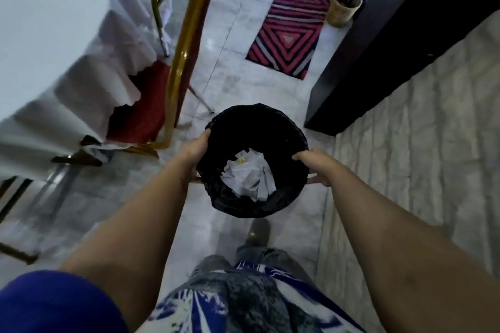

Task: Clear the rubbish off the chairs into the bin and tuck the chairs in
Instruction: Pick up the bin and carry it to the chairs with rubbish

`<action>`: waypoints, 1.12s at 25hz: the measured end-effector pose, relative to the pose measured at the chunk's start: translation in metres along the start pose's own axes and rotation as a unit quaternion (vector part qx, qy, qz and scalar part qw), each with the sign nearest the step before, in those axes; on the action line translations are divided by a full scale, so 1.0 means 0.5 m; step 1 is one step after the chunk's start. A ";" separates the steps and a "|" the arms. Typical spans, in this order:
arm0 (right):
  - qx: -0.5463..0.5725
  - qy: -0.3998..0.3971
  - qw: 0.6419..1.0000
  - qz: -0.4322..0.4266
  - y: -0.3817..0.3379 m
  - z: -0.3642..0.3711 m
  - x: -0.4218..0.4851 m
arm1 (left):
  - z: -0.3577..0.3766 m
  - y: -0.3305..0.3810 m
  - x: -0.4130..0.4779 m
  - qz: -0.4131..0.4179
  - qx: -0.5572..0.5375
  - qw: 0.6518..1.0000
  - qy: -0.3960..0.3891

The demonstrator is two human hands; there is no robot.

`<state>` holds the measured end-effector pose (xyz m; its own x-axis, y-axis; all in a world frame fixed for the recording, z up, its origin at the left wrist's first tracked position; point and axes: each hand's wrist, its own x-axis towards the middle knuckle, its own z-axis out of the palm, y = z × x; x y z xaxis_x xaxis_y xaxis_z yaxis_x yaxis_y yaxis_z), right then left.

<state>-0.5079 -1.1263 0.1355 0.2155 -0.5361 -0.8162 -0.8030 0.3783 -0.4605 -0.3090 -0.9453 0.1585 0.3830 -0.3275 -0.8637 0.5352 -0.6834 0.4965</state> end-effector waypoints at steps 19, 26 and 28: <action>0.023 0.085 0.995 -0.041 -0.708 -0.319 0.523 | 0.168 0.829 0.559 -0.007 -0.018 1.000 -0.001; -0.006 0.055 0.998 -0.039 -1.062 -0.394 0.784 | 0.163 1.217 0.647 -0.010 -0.031 0.999 0.005; -0.043 0.041 0.997 -0.048 -1.167 -0.410 0.845 | 0.155 1.302 0.689 -0.024 -0.047 0.998 0.033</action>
<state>-0.0623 -1.7281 0.1308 0.2509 -0.6275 -0.7371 -0.8267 0.2573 -0.5004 0.1131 -1.5535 0.1775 0.4022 -0.2492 -0.8810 0.6218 -0.6319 0.4626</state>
